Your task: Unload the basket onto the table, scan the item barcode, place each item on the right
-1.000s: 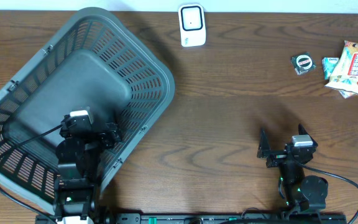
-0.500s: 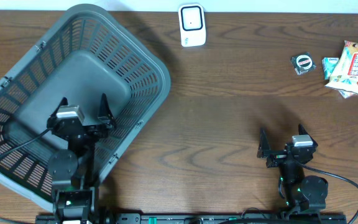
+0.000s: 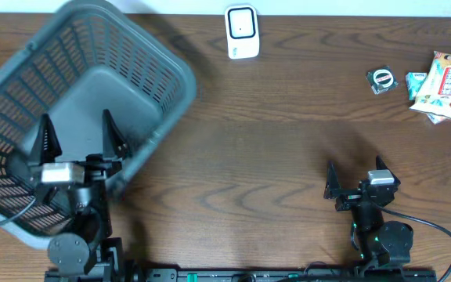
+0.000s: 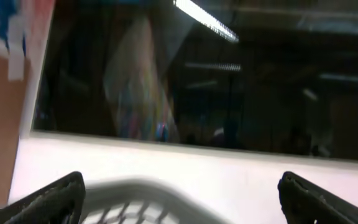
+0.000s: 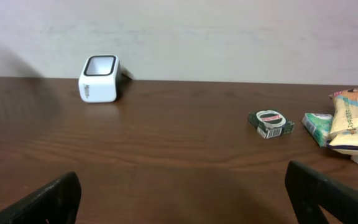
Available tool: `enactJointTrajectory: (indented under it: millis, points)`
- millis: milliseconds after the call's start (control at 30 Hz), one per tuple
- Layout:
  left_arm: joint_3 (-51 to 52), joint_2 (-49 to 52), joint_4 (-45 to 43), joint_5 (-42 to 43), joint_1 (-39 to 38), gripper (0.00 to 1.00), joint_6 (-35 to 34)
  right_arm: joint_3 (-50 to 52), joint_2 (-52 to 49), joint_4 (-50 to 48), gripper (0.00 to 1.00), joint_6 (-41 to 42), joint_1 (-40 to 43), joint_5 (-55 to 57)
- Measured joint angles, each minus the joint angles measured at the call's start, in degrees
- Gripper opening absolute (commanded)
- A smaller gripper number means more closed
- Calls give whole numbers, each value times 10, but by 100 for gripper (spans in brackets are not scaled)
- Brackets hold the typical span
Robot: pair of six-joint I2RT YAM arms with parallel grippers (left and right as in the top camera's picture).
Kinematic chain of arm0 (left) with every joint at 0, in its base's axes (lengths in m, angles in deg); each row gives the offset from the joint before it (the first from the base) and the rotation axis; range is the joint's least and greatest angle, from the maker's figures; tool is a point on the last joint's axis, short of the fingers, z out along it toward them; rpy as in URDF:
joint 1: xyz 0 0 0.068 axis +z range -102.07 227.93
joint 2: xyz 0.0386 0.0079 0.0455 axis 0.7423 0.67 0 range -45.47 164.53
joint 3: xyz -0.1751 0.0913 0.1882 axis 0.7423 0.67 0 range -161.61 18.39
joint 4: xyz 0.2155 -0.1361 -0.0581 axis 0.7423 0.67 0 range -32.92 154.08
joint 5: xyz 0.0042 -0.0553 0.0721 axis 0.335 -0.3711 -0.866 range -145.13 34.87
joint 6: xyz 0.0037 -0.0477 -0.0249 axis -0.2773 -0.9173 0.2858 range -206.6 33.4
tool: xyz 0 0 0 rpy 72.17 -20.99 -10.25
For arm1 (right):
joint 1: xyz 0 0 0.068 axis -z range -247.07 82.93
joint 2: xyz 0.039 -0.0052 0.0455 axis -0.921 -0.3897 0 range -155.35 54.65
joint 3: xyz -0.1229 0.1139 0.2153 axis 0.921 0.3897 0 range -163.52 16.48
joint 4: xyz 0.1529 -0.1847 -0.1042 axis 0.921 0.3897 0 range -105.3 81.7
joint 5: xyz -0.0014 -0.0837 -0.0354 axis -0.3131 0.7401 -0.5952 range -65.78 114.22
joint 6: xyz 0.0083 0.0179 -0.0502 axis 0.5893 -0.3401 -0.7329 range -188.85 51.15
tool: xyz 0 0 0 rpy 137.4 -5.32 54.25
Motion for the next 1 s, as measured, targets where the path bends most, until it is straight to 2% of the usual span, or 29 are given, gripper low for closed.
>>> enactJointTrajectory:
  millis: [133, 333, 667, 1000]
  points:
    - [-1, -7, -41, 0, 0, 97, 0, 0, 0, 0, 99, 0, 0, 0]
    - [-14, -24, -26, 2, 0, 98, 0, 0, 0, 0, 99, 0, 0, 0]
    - [-23, -55, 238, 29, 0, 97, 0, 0, 0, 0, 99, 0, 0, 0]
    - [-33, -139, 422, 69, -3, 98, 12, 0, 0, 0, 99, 0, 0, 0]
